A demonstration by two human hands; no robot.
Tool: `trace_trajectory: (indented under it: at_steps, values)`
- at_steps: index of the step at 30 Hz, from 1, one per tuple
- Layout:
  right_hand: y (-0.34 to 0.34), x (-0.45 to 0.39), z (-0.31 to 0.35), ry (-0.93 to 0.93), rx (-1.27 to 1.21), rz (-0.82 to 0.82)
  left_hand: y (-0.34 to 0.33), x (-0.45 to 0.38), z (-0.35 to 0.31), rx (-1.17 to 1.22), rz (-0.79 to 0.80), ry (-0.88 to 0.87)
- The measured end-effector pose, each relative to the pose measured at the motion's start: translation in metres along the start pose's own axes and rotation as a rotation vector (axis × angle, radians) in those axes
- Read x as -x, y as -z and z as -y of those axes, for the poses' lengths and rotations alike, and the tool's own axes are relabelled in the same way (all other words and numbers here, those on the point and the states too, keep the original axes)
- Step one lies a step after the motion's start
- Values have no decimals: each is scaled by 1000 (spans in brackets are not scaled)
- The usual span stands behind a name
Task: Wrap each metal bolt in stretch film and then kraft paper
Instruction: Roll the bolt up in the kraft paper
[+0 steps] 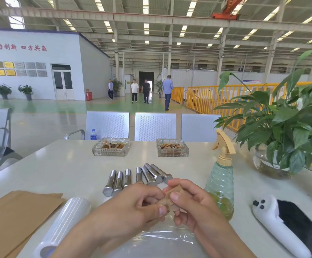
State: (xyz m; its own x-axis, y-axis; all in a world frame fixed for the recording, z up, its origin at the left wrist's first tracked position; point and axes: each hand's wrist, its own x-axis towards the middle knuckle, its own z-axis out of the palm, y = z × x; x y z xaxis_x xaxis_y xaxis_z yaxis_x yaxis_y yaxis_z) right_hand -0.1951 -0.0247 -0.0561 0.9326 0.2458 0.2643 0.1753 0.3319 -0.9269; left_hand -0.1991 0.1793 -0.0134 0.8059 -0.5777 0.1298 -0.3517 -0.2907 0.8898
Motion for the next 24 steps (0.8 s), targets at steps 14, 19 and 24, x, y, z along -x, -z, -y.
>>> trace_trajectory:
  at_steps: [14, 19, 24]
  values:
    - [1, -2, 1, -6, 15, -5, 8, -4, -1, -513, -112, -79]
    - [0, -4, -1, 19, -20, -42, 6, -4, -3, -477, -103, -95]
    - [-3, -4, -5, 29, 190, -94, 4, -4, -4, -504, -125, -94]
